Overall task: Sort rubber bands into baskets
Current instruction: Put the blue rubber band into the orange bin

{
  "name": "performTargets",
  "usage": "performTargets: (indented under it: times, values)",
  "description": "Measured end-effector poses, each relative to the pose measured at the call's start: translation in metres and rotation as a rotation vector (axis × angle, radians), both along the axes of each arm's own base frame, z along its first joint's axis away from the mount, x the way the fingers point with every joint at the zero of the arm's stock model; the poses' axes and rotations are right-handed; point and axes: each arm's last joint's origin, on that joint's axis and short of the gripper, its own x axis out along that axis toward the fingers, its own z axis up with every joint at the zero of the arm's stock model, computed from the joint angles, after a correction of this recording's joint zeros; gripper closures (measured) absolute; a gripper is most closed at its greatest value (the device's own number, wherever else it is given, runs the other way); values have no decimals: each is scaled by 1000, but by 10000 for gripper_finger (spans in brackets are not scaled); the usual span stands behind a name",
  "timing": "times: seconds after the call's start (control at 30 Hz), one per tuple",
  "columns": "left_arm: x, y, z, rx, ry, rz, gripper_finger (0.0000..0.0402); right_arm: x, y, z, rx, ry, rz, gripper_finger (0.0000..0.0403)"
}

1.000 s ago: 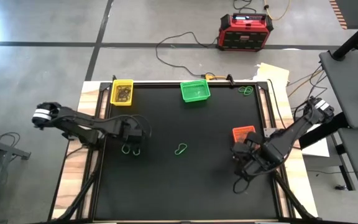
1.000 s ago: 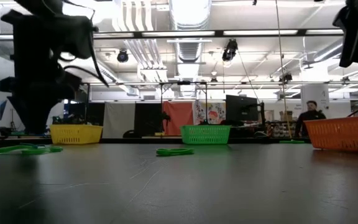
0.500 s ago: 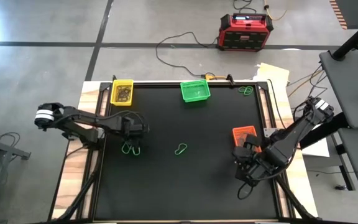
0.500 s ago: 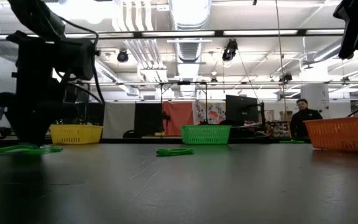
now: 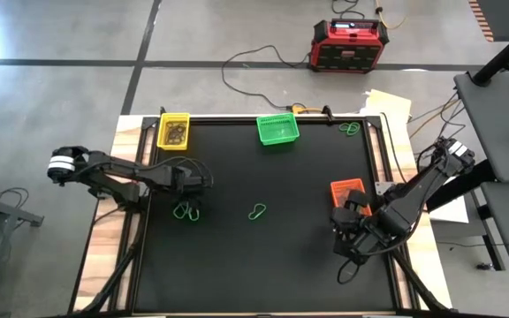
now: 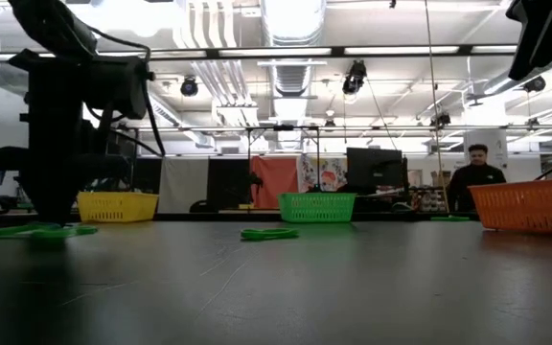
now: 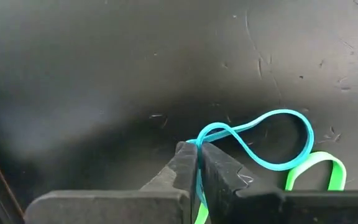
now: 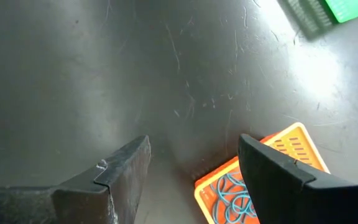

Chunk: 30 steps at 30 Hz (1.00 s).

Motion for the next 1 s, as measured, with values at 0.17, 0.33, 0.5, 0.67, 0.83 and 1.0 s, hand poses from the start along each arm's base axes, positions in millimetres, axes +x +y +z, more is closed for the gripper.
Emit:
performTargets:
  times: [0.17, 0.33, 0.5, 0.67, 0.83, 1.0]
  values:
    - [15, 1, 32, 14, -1, -53, 401, 0, 0, 0, 2, -4, 0, 167]
    - [34, 5, 82, 99, -55, -116, 401, 2, 1, -4, 9, -22, -2, 168]
    - [49, 7, 133, 165, -143, -181, 401, 1, 1, -8, 5, -14, -7, 168]
    - [64, 4, 174, 264, -285, -248, 401, 1, 1, -14, 6, -12, 2, 168]
    - [86, -5, 191, 374, -444, -351, 402, 3, 3, -18, 21, -32, 31, 168]
    - [132, -27, 167, 442, -631, -493, 402, 9, 8, -20, 40, -76, 93, 168]
